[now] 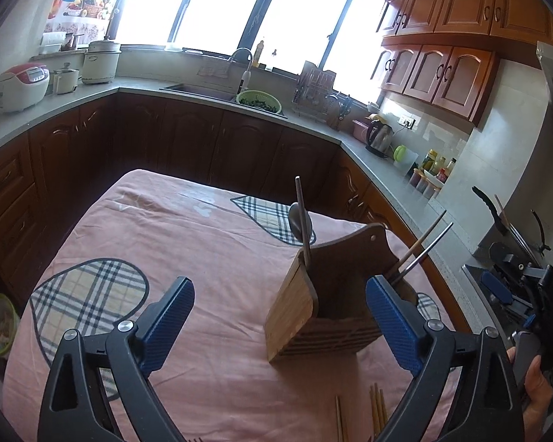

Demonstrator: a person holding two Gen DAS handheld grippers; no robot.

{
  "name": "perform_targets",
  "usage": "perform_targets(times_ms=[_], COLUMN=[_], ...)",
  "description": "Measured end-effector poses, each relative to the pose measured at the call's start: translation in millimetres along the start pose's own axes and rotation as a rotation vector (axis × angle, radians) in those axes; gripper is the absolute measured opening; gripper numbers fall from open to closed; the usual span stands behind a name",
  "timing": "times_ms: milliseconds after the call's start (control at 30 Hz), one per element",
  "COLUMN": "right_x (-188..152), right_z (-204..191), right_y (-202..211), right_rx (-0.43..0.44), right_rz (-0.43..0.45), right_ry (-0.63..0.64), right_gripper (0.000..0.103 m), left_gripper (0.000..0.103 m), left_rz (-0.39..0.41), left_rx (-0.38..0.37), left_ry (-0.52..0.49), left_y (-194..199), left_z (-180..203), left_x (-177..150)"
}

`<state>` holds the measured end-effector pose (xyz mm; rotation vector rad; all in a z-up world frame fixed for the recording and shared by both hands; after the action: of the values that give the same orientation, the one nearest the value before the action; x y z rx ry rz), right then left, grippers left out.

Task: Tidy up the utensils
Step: 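Open both tools to release the chopsticks and pull back from the holder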

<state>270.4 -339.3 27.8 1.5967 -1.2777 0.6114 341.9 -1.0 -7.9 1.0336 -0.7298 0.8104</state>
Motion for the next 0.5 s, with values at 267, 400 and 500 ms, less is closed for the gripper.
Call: perform_targets(times_ms=[267,400,500], right_x=[-26,-44,-58], right_z=[-1,-1,0], right_y=[43,60,73], right_rx=[-0.008,-0.012,-0.024], right_rz=[-0.04,-0.071,-0.086], right_ry=[0.015,0.014,0.025], right_gripper=[0.096,0.096,0.096], left_gripper=[0.095,0.095,0.095], left_rz=[-0.07,-0.114,-0.136], left_rx=[0.017,0.014,0.013], left_ry=[-0.024,-0.036,-0.039], left_y=[54,76,92], left_z=[-2,-2,-3], left_x=[-28,-43,-53])
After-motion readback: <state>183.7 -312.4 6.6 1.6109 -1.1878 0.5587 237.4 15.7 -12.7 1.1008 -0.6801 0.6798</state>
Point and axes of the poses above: each gripper's, at about its wrist camera, not at the fingertips, and y roughly against the way its jaws point, z to its right, x to its top, the point moved 3 cm from there along -y, roughly the way its jaws point, and after that the axes turned 7 degrees about z, right-handed, at the moved point
